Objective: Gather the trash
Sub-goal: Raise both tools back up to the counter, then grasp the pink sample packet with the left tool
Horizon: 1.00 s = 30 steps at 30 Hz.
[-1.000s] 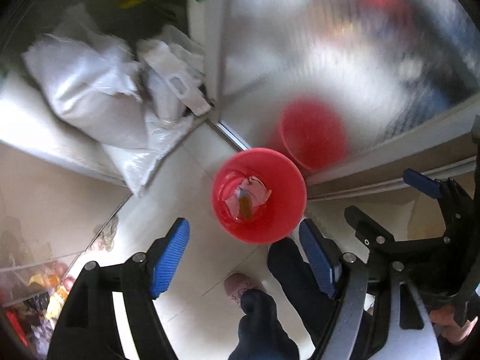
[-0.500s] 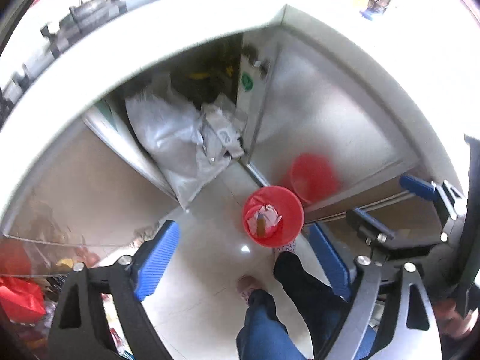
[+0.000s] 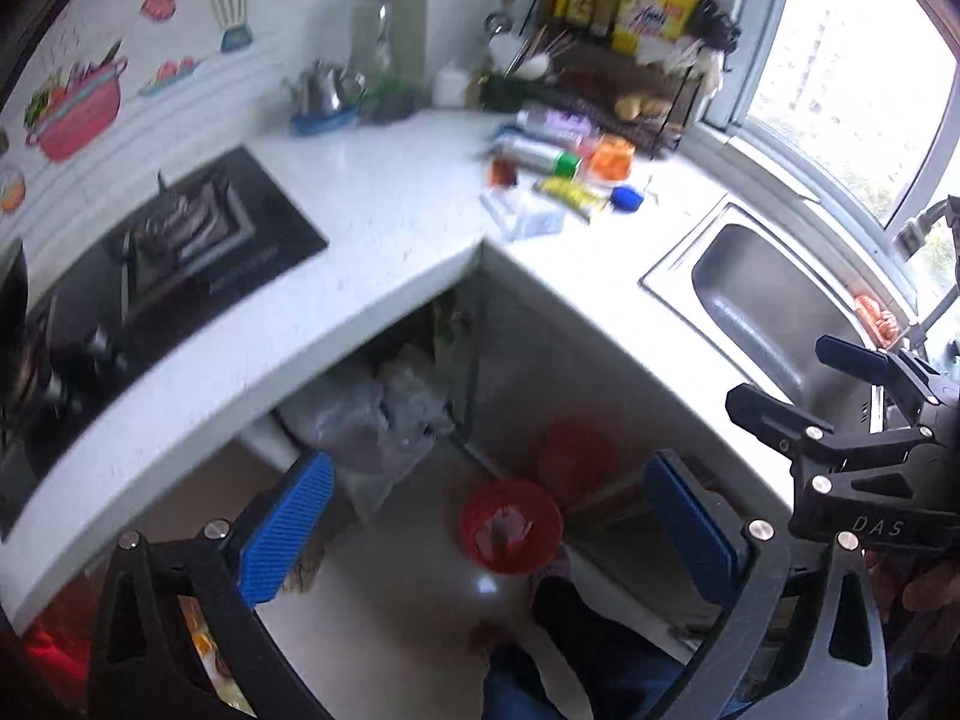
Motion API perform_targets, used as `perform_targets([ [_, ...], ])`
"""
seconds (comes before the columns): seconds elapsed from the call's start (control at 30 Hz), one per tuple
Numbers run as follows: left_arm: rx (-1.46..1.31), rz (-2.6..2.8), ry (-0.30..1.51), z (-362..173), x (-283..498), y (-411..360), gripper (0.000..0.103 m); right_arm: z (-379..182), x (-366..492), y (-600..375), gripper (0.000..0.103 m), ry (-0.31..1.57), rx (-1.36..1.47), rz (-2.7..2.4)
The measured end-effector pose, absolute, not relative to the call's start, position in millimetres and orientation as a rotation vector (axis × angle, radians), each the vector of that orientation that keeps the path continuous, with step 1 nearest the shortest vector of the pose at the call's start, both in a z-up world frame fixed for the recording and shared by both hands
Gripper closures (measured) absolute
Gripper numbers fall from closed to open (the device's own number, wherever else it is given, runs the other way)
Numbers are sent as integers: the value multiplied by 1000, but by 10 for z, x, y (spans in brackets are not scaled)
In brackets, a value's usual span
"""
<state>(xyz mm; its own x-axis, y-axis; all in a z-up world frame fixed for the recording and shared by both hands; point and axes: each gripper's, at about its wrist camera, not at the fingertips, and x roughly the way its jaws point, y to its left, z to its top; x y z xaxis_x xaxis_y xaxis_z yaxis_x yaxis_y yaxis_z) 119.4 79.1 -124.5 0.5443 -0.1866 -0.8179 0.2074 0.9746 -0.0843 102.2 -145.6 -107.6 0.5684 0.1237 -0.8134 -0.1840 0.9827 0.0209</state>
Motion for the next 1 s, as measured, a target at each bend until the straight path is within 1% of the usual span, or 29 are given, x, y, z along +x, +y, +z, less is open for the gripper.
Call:
perform_targets([
  [0.23,46,-284,896,-798,1510,543,0,-713,1214,-1600,0,899,-62,174],
  [0.43,87,-317,899,-691,1961,337,0,-602,1619,-1743,0,896,-29,211],
  [0.57,84,-313,927,-724,2329,233,0,-577,1941,-1864,0,898,-43,225],
  [1.0,118,-309,1065,-1114,3383,-132,0,-891,3011,-2105,0,983,-113,360],
])
